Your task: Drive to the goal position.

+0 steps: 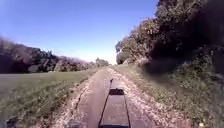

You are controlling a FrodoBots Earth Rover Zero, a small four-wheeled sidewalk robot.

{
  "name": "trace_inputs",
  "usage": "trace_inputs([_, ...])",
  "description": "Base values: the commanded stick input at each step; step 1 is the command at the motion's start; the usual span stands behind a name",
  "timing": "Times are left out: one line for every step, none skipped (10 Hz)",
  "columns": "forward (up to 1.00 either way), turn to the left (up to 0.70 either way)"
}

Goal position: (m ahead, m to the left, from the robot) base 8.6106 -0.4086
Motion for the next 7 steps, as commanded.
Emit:
trace_inputs([0.85, 0.0])
trace_inputs([0.85, 0.0])
trace_inputs([0.85, 0.09])
trace_inputs([0.85, 0.34])
trace_inputs([0.85, 0.31])
trace_inputs([0.85, 0.11])
trace_inputs([0.85, 0.0])
